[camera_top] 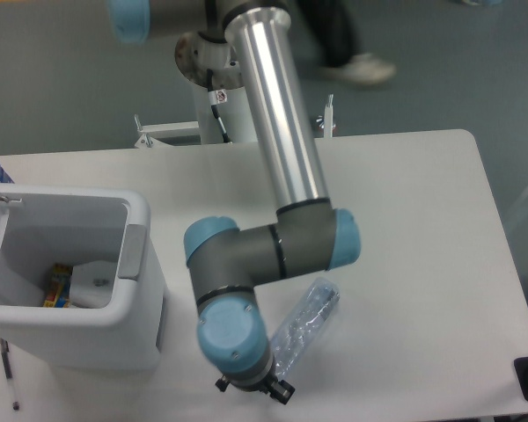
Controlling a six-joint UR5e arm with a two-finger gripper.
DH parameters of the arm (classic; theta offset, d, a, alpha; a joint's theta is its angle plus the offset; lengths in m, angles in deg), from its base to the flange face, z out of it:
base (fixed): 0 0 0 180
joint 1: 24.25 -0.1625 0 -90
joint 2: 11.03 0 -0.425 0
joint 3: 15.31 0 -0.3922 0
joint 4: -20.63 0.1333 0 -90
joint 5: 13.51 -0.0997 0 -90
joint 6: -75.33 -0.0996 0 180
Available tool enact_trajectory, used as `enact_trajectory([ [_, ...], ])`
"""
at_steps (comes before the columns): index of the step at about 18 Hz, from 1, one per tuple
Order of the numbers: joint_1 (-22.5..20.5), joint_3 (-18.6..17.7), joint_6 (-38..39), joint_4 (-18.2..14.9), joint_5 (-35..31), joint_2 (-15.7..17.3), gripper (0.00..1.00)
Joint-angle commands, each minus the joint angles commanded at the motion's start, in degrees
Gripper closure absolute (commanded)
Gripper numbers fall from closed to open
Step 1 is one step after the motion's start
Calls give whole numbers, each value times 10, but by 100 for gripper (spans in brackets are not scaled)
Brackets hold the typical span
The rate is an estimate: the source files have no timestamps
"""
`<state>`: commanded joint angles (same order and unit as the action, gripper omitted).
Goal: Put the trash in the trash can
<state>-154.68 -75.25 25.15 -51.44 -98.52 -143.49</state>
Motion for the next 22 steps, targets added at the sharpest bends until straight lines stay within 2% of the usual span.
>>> enact_trajectory([
  [3, -22, 0, -3, 2, 47, 36, 100],
  [6, -50, 0, -5, 2, 127, 75, 100],
  [10, -79, 0, -7, 1, 197, 106, 100],
  [17, -90, -64, -51, 4, 209, 145, 100],
  [22, -95, -85, -64, -3, 218, 164, 100],
])
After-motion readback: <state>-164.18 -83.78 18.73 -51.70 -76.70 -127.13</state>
